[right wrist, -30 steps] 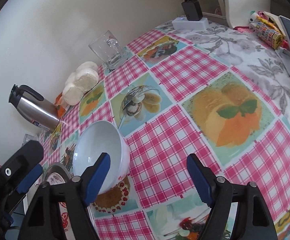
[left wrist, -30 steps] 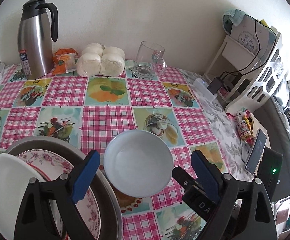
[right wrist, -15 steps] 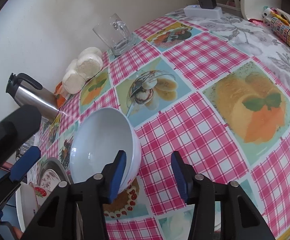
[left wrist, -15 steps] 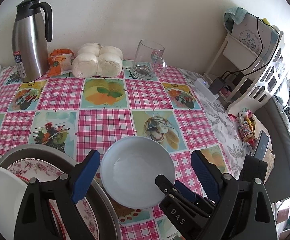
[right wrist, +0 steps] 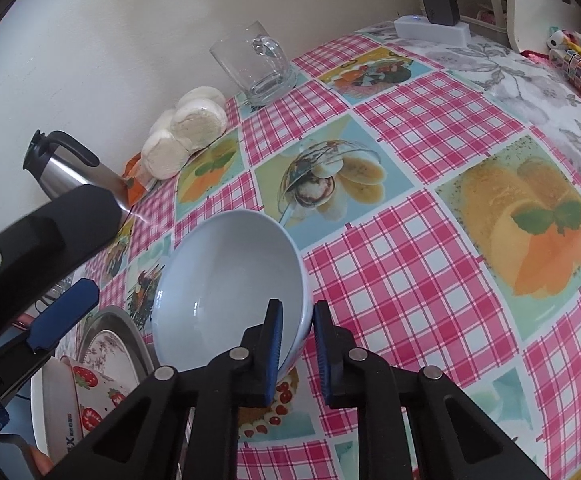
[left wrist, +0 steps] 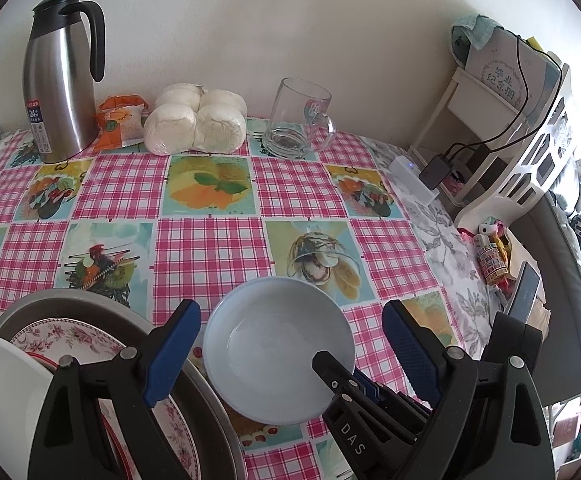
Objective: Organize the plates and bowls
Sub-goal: 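Close the right tool on the pale blue bowl rim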
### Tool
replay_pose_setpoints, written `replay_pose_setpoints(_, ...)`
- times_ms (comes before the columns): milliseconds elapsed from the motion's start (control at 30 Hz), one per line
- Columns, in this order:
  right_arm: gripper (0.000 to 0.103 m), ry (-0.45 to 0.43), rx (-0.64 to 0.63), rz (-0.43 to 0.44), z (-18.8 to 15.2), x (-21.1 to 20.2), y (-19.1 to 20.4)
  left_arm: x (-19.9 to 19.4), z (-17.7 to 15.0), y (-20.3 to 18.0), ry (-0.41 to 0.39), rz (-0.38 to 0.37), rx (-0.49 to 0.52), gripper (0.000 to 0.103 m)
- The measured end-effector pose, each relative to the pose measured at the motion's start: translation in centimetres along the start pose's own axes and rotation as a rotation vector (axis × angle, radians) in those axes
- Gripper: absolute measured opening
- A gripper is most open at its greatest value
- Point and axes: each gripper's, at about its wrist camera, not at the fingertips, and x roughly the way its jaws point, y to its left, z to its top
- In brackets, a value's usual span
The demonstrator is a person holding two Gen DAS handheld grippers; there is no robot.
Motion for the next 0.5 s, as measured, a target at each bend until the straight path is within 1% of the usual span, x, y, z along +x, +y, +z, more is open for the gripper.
replay_pose_setpoints(167, 0.011, -0.002, 0.020, -0.001, 0.3, -0.4, -0.8, -0.1, 0.0, 0.0, 0.002, 0.000, 0.006, 0.092)
replay_pose_setpoints(267, 0.009, -0.015, 0.020, -0.016, 0.5, -0.8, -1.3, 0.0, -0.1, -0.1, 0.005, 0.001, 0.012, 0.092)
replay_pose_setpoints(500, 0.009, -0.024, 0.085, -0.014, 1.1, -1.5, -3.5, 0.4, -0.3, -0.3, 0.023, 0.009, 0.033, 0.091)
